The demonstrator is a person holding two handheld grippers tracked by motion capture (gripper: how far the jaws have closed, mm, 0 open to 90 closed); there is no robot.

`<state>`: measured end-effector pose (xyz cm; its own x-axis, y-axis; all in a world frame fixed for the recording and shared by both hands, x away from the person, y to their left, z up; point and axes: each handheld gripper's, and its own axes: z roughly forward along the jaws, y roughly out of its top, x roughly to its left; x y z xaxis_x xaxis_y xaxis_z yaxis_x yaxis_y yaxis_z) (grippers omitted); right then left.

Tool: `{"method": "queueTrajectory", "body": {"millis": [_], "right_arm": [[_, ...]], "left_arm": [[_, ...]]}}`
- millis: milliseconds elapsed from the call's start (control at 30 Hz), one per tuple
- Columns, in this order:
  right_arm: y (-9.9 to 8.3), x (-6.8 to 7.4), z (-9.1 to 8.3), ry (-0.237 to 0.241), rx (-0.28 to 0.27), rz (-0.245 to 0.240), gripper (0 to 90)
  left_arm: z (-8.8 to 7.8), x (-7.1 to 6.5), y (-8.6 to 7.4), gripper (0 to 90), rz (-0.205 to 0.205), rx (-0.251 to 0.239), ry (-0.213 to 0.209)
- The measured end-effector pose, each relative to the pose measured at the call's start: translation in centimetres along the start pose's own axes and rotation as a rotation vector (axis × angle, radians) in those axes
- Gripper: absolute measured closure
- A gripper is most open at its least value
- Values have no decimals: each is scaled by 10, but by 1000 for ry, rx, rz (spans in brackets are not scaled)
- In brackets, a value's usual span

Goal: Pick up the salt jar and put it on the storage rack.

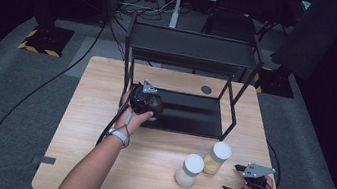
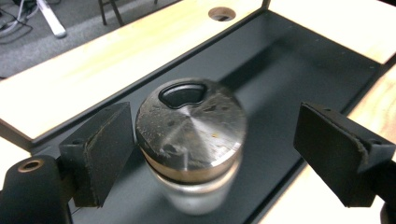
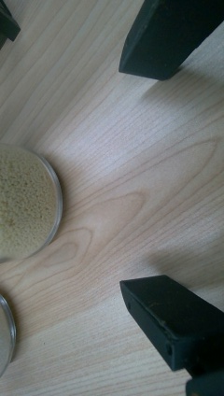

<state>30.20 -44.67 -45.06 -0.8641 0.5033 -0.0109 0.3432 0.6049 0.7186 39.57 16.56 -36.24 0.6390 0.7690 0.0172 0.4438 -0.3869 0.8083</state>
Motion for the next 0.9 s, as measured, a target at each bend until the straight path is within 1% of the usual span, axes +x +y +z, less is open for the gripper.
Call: {"method": "queueTrajectory", "body": {"millis": [100,200,367,433,667,900], "right_arm": [[0,0,0,0,0,0,0],[0,0,0,0,0,0,0],[0,0,0,0,0,0,0],[0,0,0,0,0,0,0],[0,0,0,0,0,0,0],[0,0,0,0,0,1,0]], "left_arm": [[-14,-4,0,126,8,-13,7],[-26,-6,-1,127,0,-16,2],[-44,-13,-7,127,5,-18,6],[-53,-15,-11,128,-5,-26,4],[-76,-22,-22,128,-13,-36,6],[-95,-28,-32,126,-3,-24,14]]}}
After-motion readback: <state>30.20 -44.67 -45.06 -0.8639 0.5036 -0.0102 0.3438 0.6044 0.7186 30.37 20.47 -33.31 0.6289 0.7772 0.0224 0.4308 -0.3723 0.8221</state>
